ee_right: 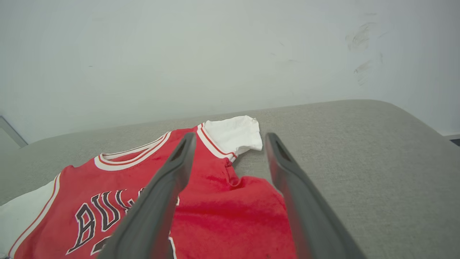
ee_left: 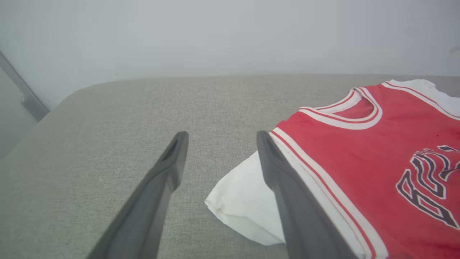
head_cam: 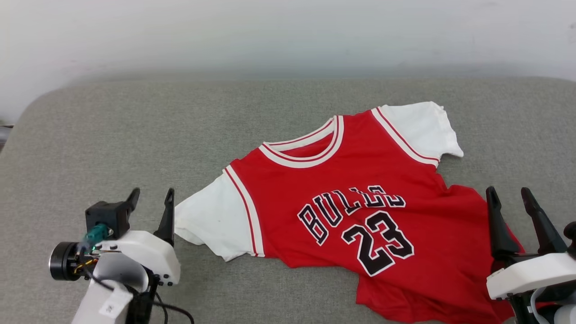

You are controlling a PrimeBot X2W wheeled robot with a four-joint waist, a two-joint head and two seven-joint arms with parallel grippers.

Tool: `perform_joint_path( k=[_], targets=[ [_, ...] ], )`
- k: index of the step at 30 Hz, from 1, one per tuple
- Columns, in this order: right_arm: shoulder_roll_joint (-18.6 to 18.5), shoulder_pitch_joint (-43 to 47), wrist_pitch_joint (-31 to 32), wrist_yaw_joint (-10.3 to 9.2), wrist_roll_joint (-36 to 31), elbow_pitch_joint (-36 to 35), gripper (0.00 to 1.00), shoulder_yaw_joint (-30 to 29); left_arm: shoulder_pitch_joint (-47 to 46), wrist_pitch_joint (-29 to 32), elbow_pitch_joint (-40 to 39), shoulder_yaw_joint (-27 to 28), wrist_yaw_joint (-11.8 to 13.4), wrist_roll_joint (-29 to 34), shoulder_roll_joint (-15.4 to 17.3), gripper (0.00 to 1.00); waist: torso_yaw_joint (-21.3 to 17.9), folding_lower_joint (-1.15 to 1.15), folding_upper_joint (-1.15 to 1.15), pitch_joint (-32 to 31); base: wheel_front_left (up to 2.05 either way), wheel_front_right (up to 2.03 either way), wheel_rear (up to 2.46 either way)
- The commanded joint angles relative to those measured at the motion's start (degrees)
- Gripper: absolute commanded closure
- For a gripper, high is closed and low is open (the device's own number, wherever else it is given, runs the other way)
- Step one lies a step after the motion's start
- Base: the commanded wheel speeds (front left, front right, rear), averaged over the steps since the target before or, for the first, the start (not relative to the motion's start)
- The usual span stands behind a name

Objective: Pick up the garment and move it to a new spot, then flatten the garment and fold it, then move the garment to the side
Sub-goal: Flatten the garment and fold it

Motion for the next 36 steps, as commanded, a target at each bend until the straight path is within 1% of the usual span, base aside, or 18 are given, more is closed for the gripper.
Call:
perform_joint_path(
  k=[1, 3, 4, 6, 7, 8, 9, 12, 14, 18, 22, 26, 28, 31, 33, 36],
  targets=[
    [-0.2, 0.8, 0.3, -0.04, 0.0, -0.3, 0.0, 0.2, 1.3, -4.2, -1.7, -0.2, 0.5, 1.0, -0.8, 0.0, 0.8, 0.01, 0.0, -0.8, 0.0, 0.0, 0.0],
    [-0.2, 1.0, 0.7, -0.04, -0.1, -0.5, 0.0, 0.0, 2.4, -8.7, -3.9, -0.5, 1.0, 1.8, -1.8, 0.0, 1.4, 0.01, 0.0, -1.2, 0.0, 0.0, 0.0],
    [-0.3, 1.1, 1.0, -0.04, -0.2, -0.6, 0.0, -0.2, 2.9, -11.0, -5.2, -0.9, 0.9, 2.1, -2.1, 0.0, 1.7, 0.01, 0.0, -1.3, 0.0, 0.0, 0.0],
    [-0.6, 1.2, 1.7, -0.04, -0.5, -1.0, 0.0, -0.3, 4.0, -13.5, -7.5, -1.8, 0.3, 2.7, -2.8, 0.0, 2.5, 0.01, 0.0, -1.4, 0.0, 0.0, 0.0],
    [-0.8, 1.2, 2.1, -0.04, -0.7, -1.1, 0.0, -0.5, 4.8, -14.3, -8.5, -2.3, -0.5, 2.3, -3.3, 0.0, 2.9, 0.01, 0.0, -1.4, 0.0, 0.0, 0.0],
    [-0.9, 1.2, 2.3, -0.04, -0.9, -1.3, 0.0, -0.7, 5.3, -14.9, -9.4, -2.7, -1.3, 1.7, -3.9, 0.0, 3.3, 0.01, 0.0, -1.4, 0.0, 0.0, 0.0],
    [-0.9, 1.2, 2.3, -0.04, -0.9, -1.3, 0.0, -0.7, 5.3, -14.9, -9.4, -2.7, -1.3, 1.7, -3.9, 0.0, 3.3, 0.01, 0.0, -1.4, 0.0, 0.0, 0.0],
    [-0.9, 0.9, 3.7, -0.04, -1.6, -1.5, 0.0, -1.0, 7.0, -15.8, -10.8, -3.1, -2.8, 2.0, -4.2, 0.0, 4.3, 0.01, 0.0, -1.3, 0.0, 0.0, 0.0],
    [-0.9, 0.7, 4.5, -0.04, -2.2, -1.7, 0.0, -1.0, 7.9, -16.0, -10.3, -3.4, -3.4, 2.1, -4.8, 0.0, 5.1, 0.01, 0.0, -1.2, 0.0, 0.0, 0.0],
    [-2.0, -1.0, 7.1, -0.04, -3.4, -2.3, 0.0, -1.0, 8.0, -16.2, -10.1, -3.4, -3.3, 2.8, -6.0, 0.0, 6.6, 0.01, 0.0, -0.2, 0.0, 0.0, 0.0],
    [-4.4, -5.0, 14.6, -0.05, -4.1, -1.7, 0.0, -1.0, 7.8, -16.2, -10.5, -3.3, -3.7, 3.8, -7.3, 0.0, 7.9, 0.01, 0.0, 1.2, 0.0, 0.0, 0.0],
    [-9.0, -11.0, 25.5, -0.06, -5.4, 0.2, 0.0, 1.0, 6.6, -16.2, -10.0, -3.1, -4.6, 4.4, -8.1, 0.0, 9.2, 0.01, 0.0, 3.2, 0.0, 0.0, 0.0],
    [-11.5, -14.5, 32.4, -0.06, -7.0, 2.4, 0.0, 2.9, 6.2, -16.1, -9.9, -2.9, -4.9, 4.7, -8.3, 0.0, 9.8, 0.01, 0.0, 4.3, 0.0, 0.0, 0.0],
    [-13.6, -20.3, 42.5, -0.04, -5.9, 6.4, 0.0, 5.1, 5.0, -16.1, -9.6, -2.8, -5.5, 5.2, -8.6, 0.0, 11.1, 0.01, 0.0, 6.0, 0.0, 0.0, 0.0],
    [-16.3, -23.5, 47.3, -0.06, -6.3, 8.8, 0.0, 6.9, 4.3, -16.1, -9.3, -2.9, -5.8, 5.6, -9.1, 0.0, 12.4, 0.01, 0.0, 7.0, 0.0, 0.0, 0.0],
    [-18.5, -27.2, 52.1, -0.05, -6.4, 12.0, 0.0, 8.8, 3.3, -16.1, -9.2, -3.1, -6.2, 5.9, -9.9, 0.0, 14.1, 0.01, 0.0, 8.5, 0.0, 0.0, 0.0]
  ],
)
